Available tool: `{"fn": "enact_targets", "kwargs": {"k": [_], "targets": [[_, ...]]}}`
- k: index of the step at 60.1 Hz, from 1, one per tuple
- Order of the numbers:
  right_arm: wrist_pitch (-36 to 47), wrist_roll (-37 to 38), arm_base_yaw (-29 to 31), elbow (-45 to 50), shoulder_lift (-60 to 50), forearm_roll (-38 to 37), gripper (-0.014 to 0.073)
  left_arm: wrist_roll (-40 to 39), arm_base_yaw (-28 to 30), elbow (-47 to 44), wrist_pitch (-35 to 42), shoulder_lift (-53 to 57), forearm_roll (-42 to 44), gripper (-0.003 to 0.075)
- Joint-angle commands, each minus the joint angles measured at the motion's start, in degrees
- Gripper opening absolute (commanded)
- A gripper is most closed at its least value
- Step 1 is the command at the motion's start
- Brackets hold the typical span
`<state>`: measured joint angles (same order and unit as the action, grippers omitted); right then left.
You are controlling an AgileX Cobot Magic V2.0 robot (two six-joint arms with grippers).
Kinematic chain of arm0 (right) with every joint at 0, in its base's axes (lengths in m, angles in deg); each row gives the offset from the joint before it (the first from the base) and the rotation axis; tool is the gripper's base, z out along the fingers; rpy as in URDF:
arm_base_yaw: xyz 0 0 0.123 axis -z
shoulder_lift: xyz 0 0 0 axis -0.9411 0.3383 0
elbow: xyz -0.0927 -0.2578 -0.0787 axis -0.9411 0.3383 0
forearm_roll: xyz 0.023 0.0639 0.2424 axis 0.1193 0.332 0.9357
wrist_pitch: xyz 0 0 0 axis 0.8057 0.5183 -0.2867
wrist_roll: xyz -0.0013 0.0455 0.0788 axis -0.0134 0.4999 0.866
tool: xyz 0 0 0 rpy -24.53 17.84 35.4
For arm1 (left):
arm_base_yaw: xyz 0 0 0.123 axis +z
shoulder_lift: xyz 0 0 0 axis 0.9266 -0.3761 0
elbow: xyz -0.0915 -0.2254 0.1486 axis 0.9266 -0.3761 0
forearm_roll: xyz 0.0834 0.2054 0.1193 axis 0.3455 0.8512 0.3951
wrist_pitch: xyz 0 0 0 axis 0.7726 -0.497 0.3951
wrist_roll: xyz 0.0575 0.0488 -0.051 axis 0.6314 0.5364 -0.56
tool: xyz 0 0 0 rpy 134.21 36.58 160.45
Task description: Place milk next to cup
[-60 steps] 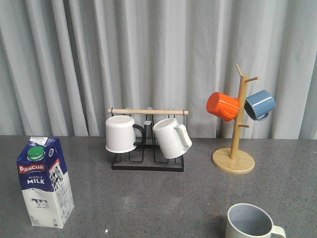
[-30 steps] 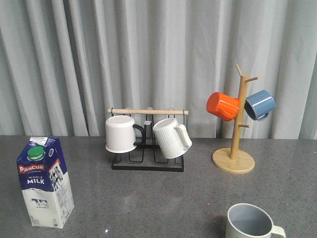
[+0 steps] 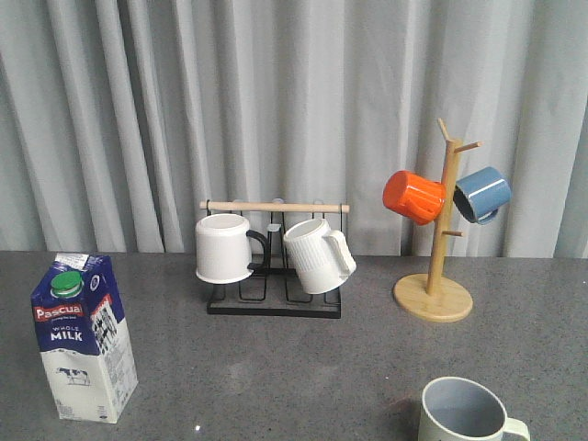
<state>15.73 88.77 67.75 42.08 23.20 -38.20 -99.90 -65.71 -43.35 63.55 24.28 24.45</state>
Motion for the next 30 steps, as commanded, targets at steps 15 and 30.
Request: {"fn": "enact_targets", "kwargs": {"k": [15, 30], "targets": [[4.2, 7.9, 0.0, 0.4, -0.5, 0.6, 0.0277, -4.1, 0.0, -1.1, 2.2, 0.7, -3.5, 0.0167], [8.7, 8.5, 0.0, 0.4, -0.5, 1.2, 0.054, -4.1, 0.0, -1.1, 2.2, 0.7, -11.6, 0.0417]]}}
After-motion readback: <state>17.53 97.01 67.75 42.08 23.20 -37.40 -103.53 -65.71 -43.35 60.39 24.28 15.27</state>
